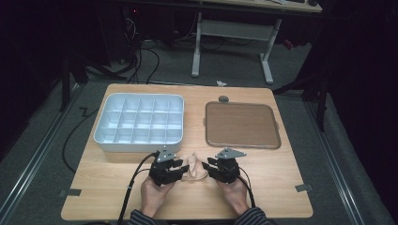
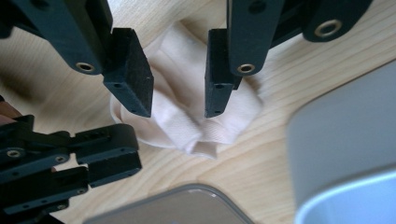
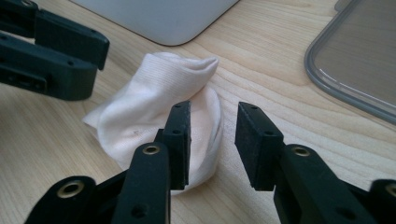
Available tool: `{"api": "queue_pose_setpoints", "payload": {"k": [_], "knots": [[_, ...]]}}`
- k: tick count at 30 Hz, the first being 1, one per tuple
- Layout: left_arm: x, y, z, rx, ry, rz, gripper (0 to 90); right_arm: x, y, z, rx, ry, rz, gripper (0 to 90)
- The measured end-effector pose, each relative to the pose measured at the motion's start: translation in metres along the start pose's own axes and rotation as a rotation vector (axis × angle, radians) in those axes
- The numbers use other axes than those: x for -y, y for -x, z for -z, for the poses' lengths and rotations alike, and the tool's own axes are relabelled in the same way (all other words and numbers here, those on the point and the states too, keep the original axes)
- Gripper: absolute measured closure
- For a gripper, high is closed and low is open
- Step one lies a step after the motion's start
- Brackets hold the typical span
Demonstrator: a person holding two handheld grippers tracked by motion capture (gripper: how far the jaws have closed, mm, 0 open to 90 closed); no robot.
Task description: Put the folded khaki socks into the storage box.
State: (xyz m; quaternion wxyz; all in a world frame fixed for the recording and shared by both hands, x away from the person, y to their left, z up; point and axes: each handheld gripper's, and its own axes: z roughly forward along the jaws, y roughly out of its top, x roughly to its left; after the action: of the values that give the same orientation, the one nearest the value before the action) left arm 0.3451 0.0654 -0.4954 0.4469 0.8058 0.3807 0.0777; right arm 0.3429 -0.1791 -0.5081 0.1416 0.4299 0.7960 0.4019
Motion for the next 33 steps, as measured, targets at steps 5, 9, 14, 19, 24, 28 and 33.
{"api": "queue_pose_setpoints", "payload": {"k": [5,9,14,19,24,28,33], "knots": [[0.002,-0.005,0.000,-0.051,-0.029,0.019,56.9,-0.006,-0.004,0.004,0.008,0.015,0.017,60.3],[0.008,-0.008,-0.009,-0.059,-0.082,0.039,51.2,-0.012,-0.010,0.008,0.000,0.039,0.039,53.8],[0.011,-0.008,-0.014,-0.073,-0.110,0.039,48.4,-0.019,-0.017,0.002,-0.005,0.037,0.065,50.3],[0.013,-0.008,-0.018,-0.086,-0.125,0.035,46.7,-0.029,-0.030,-0.014,0.016,-0.001,0.095,43.8],[0.014,-0.006,-0.022,-0.098,-0.136,0.021,45.8,-0.032,-0.033,-0.023,0.012,-0.030,0.085,39.0],[0.018,-0.005,-0.023,-0.118,-0.139,0.006,45.0,-0.032,-0.032,-0.034,0.051,-0.083,0.096,38.0],[0.019,-0.003,-0.023,-0.110,-0.119,0.056,44.5,-0.025,-0.026,-0.032,0.074,-0.091,0.077,39.8]]}}
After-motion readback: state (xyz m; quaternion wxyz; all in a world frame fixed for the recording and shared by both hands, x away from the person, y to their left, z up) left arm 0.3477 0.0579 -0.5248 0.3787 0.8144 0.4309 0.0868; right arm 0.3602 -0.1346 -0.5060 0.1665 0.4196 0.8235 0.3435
